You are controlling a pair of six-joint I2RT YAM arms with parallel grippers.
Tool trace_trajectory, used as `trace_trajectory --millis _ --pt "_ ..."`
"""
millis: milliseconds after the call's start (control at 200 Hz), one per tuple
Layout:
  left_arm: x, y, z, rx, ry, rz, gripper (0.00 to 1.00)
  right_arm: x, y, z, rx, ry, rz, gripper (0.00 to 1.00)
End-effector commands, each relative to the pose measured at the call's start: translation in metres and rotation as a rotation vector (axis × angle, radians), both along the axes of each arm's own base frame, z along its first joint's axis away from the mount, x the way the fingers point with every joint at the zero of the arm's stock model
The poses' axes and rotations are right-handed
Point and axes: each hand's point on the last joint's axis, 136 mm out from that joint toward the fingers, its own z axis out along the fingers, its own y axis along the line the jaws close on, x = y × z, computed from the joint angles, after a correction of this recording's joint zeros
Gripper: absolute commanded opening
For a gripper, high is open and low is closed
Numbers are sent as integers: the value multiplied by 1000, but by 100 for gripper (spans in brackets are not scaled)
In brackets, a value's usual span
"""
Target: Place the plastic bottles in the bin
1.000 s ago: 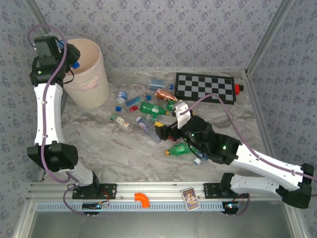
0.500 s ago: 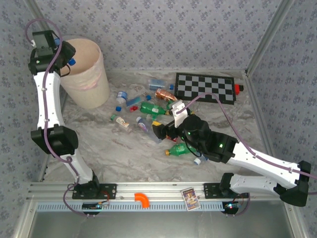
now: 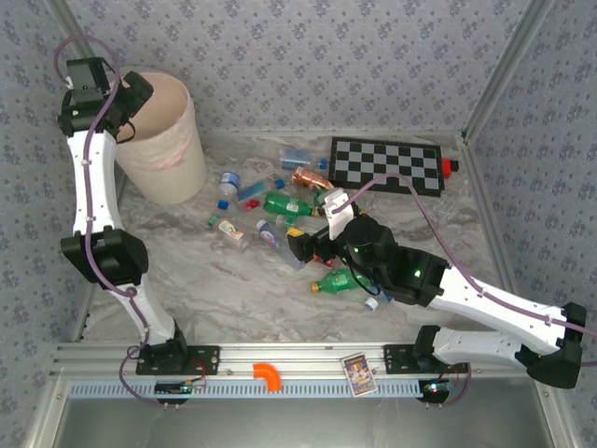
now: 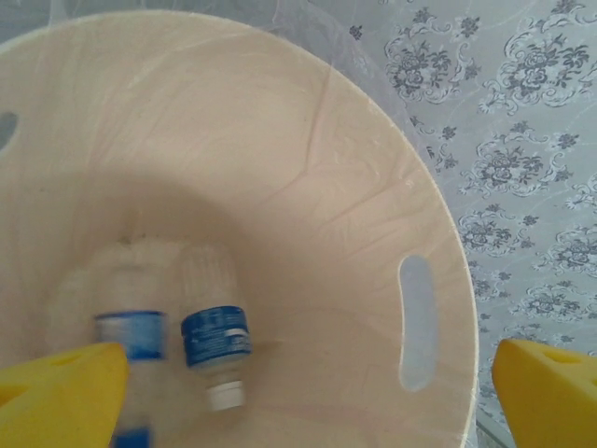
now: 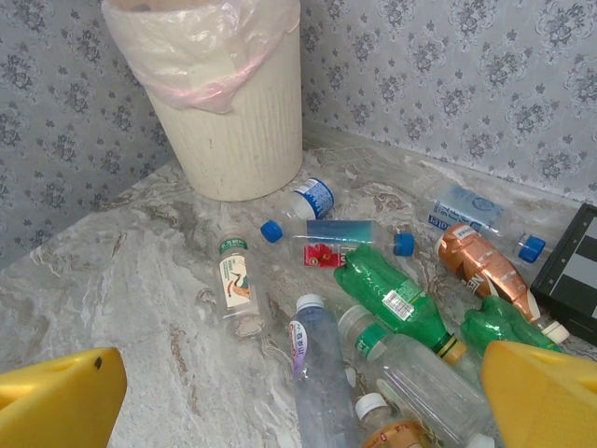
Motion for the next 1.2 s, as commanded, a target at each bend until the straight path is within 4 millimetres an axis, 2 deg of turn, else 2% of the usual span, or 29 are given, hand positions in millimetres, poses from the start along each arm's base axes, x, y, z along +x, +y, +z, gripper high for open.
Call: trace_trajectory --millis 0,190,390,570,580,670,730,840,1064,1074,1094,1194 --pt "-14 -12 34 18 -68 -33 100 2 0 12 23 -12 -10 100" --pt "-23 -26 44 14 -78 -53 100 2 3 10 25 -5 -7 100" --pt "-39 -63 45 44 -59 -97 100 3 0 10 31 -1 -21 100" --pt "-58 -92 34 13 -81 -126 100 4 -1 11 38 4 -34 100" --pt "-59 -94 28 9 -70 -128 100 4 -2 10 37 5 -35 100" --pt "-76 -106 13 5 -60 -134 100 4 -5 9 39 12 -45 99" --pt "-85 -112 9 13 -71 -128 100 4 -6 9 42 14 -52 100" --pt "-107 -124 -16 9 -41 -130 100 4 -10 6 42 24 -64 99" --pt "-148 -142 -83 14 53 -103 94 5 -14 3 48 35 -78 100" --pt "-150 -142 -91 19 66 -103 94 5 -14 3 48 35 -78 100" --pt "-152 -144 -93 17 65 -98 93 5 -14 3 49 36 -78 99" --pt "-166 -148 -131 24 126 -69 90 6 -14 3 54 37 -80 100"
